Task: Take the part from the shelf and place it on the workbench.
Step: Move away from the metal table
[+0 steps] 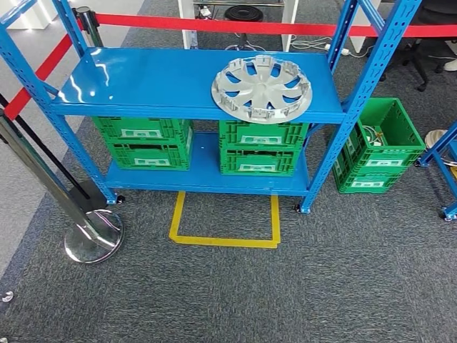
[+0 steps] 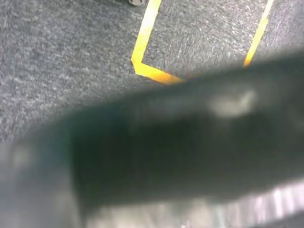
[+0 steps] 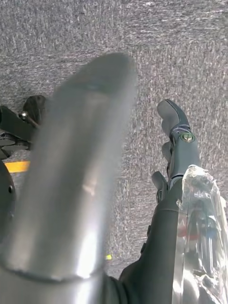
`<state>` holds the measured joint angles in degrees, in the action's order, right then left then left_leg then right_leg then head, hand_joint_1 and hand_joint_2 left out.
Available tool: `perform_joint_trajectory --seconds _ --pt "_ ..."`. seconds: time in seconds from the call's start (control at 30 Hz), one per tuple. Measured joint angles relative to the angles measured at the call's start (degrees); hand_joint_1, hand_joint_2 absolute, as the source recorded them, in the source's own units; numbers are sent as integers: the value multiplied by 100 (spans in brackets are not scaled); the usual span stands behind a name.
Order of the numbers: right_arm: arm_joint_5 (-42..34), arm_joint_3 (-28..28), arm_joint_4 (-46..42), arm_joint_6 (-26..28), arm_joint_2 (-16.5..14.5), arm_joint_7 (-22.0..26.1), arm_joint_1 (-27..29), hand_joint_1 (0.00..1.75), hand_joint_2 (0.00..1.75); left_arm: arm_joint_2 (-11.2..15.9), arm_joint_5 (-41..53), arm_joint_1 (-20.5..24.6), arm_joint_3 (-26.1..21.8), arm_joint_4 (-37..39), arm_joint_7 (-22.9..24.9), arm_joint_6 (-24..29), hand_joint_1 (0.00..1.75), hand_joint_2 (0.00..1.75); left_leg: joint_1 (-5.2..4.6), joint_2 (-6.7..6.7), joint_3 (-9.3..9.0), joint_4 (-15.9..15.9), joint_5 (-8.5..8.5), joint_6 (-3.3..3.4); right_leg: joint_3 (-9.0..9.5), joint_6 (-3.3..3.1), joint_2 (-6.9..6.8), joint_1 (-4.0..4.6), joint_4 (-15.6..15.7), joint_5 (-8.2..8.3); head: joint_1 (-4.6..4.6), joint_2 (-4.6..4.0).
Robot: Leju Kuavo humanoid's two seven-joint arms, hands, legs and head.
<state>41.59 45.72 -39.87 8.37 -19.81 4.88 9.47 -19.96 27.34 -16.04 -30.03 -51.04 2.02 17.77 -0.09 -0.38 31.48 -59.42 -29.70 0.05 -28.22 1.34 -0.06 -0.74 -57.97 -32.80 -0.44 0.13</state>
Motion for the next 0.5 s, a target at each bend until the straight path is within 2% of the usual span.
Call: perform_joint_trajectory --seconds 0.2,0.4,0.5 --pt "-44 -23 -7 30 1 11 3 0 175 0 -104 -9 97 0 45 271 0 175 2 0 -2 3 0 0 1 0 0 2 0 0 0 0" --pt "-14 -19 -7 47 3 64 1 0 175 13 -46 127 -55 203 -312 370 0 175 1 1 -4 3 0 0 4 0 2 1 0 0 0 0" --pt "24 -14 -7 40 3 80 4 0 175 16 -116 129 -92 249 -253 372 0 175 1 2 -7 3 -1 0 5 0 4 1 0 0 0 0"
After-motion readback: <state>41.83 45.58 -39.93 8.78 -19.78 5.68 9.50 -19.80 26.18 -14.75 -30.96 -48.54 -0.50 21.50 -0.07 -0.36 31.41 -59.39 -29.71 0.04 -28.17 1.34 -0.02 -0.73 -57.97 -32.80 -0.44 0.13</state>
